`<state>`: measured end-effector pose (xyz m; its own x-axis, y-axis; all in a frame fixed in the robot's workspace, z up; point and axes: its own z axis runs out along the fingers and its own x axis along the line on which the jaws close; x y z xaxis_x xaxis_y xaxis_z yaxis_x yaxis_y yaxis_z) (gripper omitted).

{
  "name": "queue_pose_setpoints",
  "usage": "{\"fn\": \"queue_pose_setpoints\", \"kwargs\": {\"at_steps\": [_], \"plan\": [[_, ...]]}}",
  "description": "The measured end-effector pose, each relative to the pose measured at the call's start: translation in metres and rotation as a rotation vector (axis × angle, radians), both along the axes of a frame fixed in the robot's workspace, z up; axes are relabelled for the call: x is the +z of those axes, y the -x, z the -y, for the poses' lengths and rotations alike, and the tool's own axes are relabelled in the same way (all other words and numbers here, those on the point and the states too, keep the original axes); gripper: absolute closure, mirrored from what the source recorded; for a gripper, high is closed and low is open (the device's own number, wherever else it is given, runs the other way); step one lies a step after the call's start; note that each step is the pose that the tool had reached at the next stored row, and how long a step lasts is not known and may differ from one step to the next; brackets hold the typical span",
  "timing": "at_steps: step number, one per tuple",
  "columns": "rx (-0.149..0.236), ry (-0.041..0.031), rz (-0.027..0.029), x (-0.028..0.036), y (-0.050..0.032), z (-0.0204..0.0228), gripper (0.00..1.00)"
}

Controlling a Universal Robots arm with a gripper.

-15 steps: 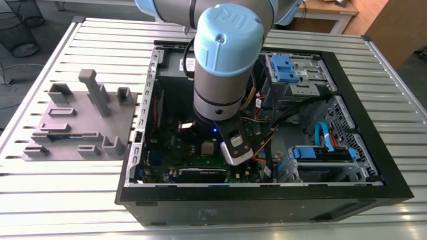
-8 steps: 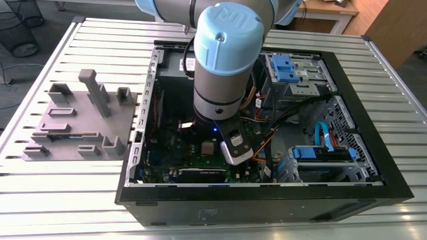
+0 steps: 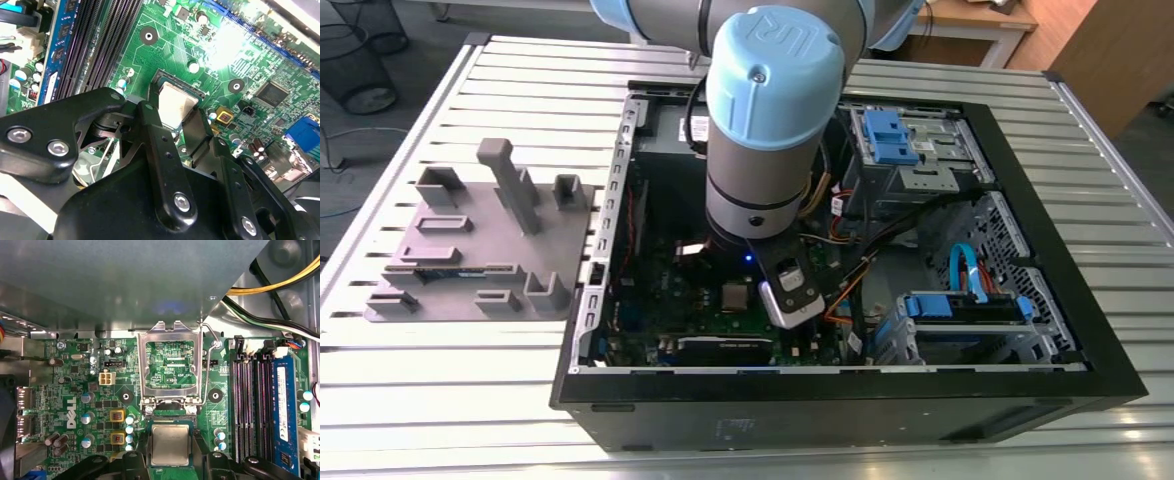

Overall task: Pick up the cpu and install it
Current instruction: 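Pick up the cpu and move it towards the insertion slot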

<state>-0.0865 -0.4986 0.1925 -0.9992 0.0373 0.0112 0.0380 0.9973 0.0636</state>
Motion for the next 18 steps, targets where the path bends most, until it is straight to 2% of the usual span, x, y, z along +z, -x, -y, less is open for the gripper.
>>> {"fn": "queue_pose_setpoints", "kwargs": {"at_steps": [6,8,9,18], "plan": [[0.000,-0.0001,0.0000,-0.0001,0.0001,0.0000,0.53],[0.000,0.0001,-0.0002,0.0000,0.0001,0.0000,0.55],[0.000,0.0001,-0.0001,0.0000,0.0001,0.0000,0.61],[0.000,-0.0001,0.0001,-0.0002,0.0002,0.0000,0.62]]}}
